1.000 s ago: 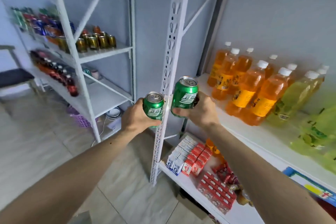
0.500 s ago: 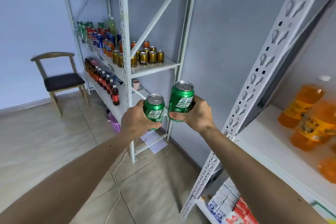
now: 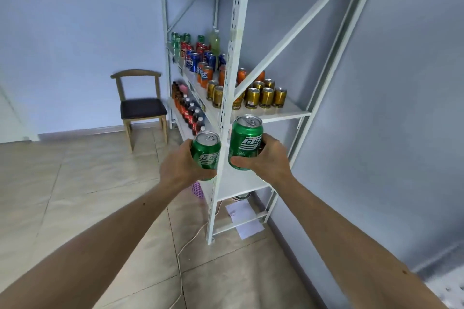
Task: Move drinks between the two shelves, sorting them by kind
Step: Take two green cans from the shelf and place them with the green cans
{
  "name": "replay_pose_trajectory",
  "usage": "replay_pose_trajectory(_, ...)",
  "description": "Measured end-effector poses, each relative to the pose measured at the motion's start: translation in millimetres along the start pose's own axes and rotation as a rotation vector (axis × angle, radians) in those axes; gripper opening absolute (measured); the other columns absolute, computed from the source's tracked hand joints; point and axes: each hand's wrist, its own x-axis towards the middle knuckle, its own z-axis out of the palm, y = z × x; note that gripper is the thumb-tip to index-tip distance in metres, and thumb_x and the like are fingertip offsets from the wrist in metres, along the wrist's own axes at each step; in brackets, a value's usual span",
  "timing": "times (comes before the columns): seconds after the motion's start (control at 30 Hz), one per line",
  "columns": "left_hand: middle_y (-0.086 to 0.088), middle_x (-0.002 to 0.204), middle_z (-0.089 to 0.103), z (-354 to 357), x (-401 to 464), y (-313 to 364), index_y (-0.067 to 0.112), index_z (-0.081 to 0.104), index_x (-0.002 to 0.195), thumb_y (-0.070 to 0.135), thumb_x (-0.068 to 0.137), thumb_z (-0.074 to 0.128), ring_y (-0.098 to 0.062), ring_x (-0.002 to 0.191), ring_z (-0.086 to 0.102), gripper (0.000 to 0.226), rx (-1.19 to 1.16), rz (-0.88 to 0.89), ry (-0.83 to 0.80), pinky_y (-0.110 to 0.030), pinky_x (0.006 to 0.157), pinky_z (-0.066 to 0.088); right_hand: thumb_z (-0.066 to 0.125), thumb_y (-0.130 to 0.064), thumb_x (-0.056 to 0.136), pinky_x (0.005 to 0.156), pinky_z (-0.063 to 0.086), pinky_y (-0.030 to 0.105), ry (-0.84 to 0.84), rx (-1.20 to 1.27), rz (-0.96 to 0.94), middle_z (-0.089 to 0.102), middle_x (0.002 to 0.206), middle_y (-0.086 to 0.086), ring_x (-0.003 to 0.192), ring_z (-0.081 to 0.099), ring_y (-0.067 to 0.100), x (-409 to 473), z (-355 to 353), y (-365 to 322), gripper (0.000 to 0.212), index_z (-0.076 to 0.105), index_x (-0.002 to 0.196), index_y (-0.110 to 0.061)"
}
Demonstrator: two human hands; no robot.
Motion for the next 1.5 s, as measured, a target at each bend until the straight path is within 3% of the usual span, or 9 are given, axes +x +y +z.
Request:
replay_pose_trajectory(0.23,0.002,0.106,0.07,-18,93,-37,0.023,0.054,0.114,0.047,0.047,0.091,-0.022,0.093,0.064,0.08,0.039,-0.047,0.063,-0.035,0.074,0.054,0.092,-0.031,0.054,0.078,0.053,0.022,-0.09,0.04,-0.025,0.064,0.101,-0.01,0.091,0.063,0.01,96,64,-18,0.071,0.06,0.116,-0.019)
replay_pose_trajectory(0.4,0.001,0.108,0.07,-32,161,-56,0.022,0.056,0.115,0.044,0.049,0.091,-0.022,0.097,0.065,0.078,0.033,-0.06,0.082,-0.033,0.076,0.053,0.093,-0.034,0.053,0.088,0.056,0.033,-0.09,0.052,-0.037,0.068,0.115,-0.002,0.101,0.065,0.015,161,105,-31,0.077,0.059,0.121,-0.019)
replay_pose_trajectory(0.57,0.001,0.107,0.07,-31,226,-68,0.021,0.056,0.114,0.046,0.048,0.091,-0.022,0.095,0.065,0.079,0.026,-0.083,0.1,-0.03,0.072,0.05,0.093,-0.038,0.051,0.091,0.055,0.037,-0.083,0.072,-0.058,0.069,0.113,-0.005,0.103,0.064,0.014,227,135,-40,0.08,0.059,0.121,-0.021)
replay_pose_trajectory(0.77,0.001,0.112,0.07,-22,304,-75,0.02,0.054,0.122,0.048,0.049,0.091,-0.021,0.099,0.065,0.086,0.016,-0.12,0.142,-0.029,0.074,0.048,0.092,-0.033,0.055,0.084,0.05,0.026,-0.111,0.081,-0.104,0.066,0.108,-0.009,0.097,0.06,0.008,306,158,-49,0.073,0.057,0.118,-0.021)
replay_pose_trajectory(0.9,0.002,0.11,0.07,-21,345,-82,0.021,0.054,0.119,0.049,0.049,0.09,-0.021,0.098,0.065,0.084,0.028,-0.134,0.158,-0.031,0.074,0.05,0.092,-0.036,0.053,0.088,0.055,0.034,-0.089,0.071,-0.099,0.069,0.113,-0.004,0.102,0.064,0.012,352,178,-56,0.075,0.059,0.117,-0.019)
replay_pose_trajectory(1.07,0.004,0.106,0.07,-26,396,-93,0.022,0.054,0.116,0.049,0.048,0.09,-0.018,0.096,0.065,0.081,0.027,-0.144,0.176,-0.032,0.074,0.052,0.091,-0.039,0.054,0.081,0.052,0.03,-0.07,0.054,-0.077,0.067,0.115,-0.004,0.105,0.063,0.015,401,208,-69,0.075,0.057,0.118,-0.02)
replay_pose_trajectory(1.3,0.007,0.107,0.069,-45,483,-129,0.023,0.054,0.117,0.046,0.05,0.091,-0.014,0.094,0.063,0.08,-0.016,-0.104,0.165,-0.028,0.071,0.048,0.092,-0.039,0.052,0.086,0.054,0.034,-0.06,0.04,-0.032,0.068,0.114,-0.002,0.106,0.063,0.016,474,261,-91,0.076,0.058,0.117,-0.017)
replay_pose_trajectory(1.5,0.007,0.103,0.07,-80,576,-169,0.024,0.055,0.11,0.047,0.045,0.091,-0.016,0.093,0.066,0.077,-0.021,-0.048,0.122,-0.037,0.079,0.057,0.09,-0.042,0.046,0.085,0.057,0.038,0.012,0.037,-0.036,0.07,0.106,-0.003,0.097,0.066,0.015,540,314,-122,0.076,0.061,0.113,-0.017)
